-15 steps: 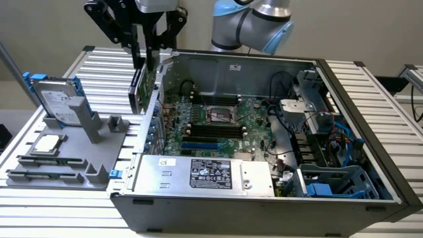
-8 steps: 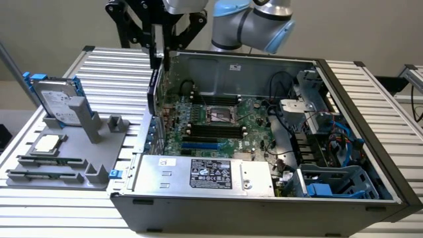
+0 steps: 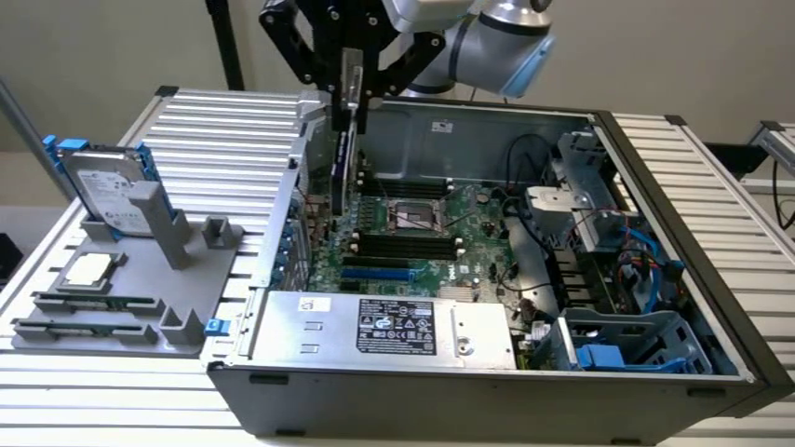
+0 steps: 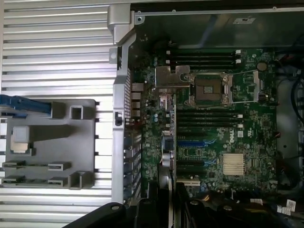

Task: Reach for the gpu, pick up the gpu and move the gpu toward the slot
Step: 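Pick up the gpu and move the gpu toward the slot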

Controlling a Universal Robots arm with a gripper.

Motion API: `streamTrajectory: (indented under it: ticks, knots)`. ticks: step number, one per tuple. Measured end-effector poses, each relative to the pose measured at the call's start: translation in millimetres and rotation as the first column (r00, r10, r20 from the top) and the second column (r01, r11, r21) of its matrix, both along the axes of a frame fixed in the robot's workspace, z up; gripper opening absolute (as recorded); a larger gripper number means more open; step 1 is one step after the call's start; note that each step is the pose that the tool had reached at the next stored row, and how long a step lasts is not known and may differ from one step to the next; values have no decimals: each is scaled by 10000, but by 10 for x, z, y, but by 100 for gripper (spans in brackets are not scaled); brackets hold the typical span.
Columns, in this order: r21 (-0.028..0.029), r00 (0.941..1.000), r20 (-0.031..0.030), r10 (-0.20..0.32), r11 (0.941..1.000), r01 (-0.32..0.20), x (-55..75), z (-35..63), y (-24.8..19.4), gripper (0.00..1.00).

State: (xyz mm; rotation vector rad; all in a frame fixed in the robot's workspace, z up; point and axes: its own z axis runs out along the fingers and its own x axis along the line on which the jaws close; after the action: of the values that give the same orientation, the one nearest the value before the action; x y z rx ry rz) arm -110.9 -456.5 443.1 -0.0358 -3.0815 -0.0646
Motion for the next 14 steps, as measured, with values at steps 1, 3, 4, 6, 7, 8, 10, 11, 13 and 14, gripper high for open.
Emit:
streamTrajectory:
  ticks: [1, 3, 4, 6, 7, 8, 10, 11, 13, 14]
  knots:
    - [1, 10000, -3, 0, 10000, 0, 45, -2, 0, 26]
    - [1, 10000, -6, 1, 10000, -1, 139, -9, 0, 26]
    - [2, 10000, -7, 1, 10000, -1, 184, -14, 1, 26]
    - [2, 10000, -12, 1, 10000, -1, 274, -22, 3, 26]
    - [2, 10000, -14, 0, 10000, 0, 319, -27, 5, 26]
    - [2, 10000, -14, 1, 10000, -1, 364, -33, 8, 26]
    - [1, 10000, -16, 1, 10000, -1, 449, -46, 18, 26]
    - [2, 10000, -16, 1, 10000, -1, 484, -56, 31, 26]
    - [1, 10000, -16, 2, 10000, -2, 531, -74, 67, 26]
    - [2, 10000, -16, 2, 10000, -2, 552, -83, 87, 26]
